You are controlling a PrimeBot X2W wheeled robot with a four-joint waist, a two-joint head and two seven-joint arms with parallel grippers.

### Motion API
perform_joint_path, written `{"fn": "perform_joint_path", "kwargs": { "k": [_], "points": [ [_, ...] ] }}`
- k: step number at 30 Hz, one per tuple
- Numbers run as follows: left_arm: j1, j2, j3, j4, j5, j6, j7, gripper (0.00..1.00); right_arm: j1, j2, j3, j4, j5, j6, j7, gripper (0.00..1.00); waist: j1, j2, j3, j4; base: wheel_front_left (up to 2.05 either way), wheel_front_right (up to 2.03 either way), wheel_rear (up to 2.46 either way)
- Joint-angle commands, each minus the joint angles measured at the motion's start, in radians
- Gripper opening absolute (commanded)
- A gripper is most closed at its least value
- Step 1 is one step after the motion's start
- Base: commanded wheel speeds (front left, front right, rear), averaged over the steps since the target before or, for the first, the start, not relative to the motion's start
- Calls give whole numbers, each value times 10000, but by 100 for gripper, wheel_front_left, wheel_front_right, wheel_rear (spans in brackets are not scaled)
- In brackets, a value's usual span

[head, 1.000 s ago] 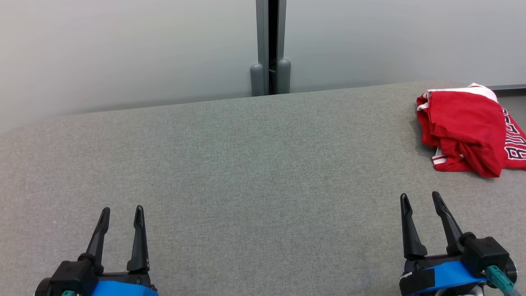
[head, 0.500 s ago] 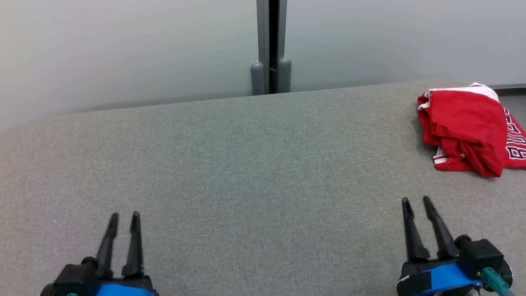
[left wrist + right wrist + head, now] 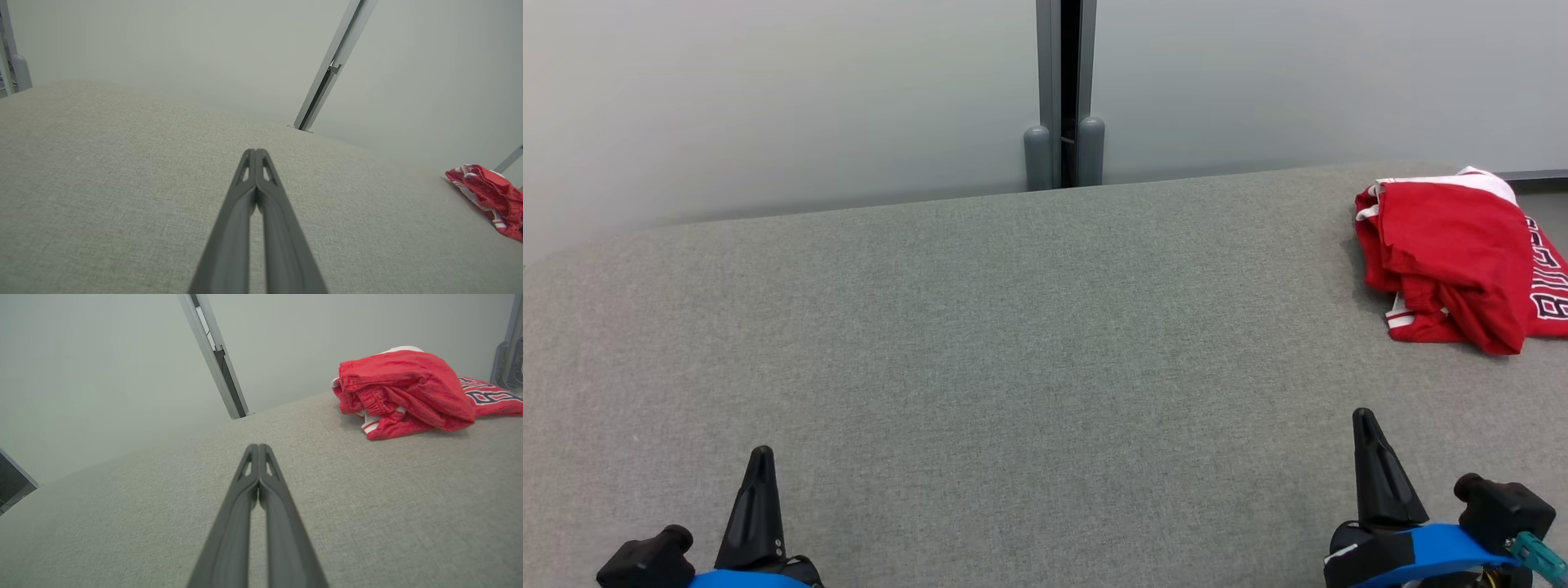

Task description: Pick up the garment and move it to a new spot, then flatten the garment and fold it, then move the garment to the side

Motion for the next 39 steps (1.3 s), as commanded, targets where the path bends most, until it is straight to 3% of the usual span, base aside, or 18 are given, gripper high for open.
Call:
{"fn": "perform_joint_path", "kwargs": {
  "k": [1,39],
  "points": [
    [-242,70,75,-152,-347,-32,57,0,-160,11,-56,-127,403,-1,82,0,0,0,-3,4,0,0,0],
    [-563,123,446,-85,-5901,-268,1499,0,-493,40,-445,-2,6300,-2,1551,0,-1,0,-100,147,0,0,0]
  ]
}}
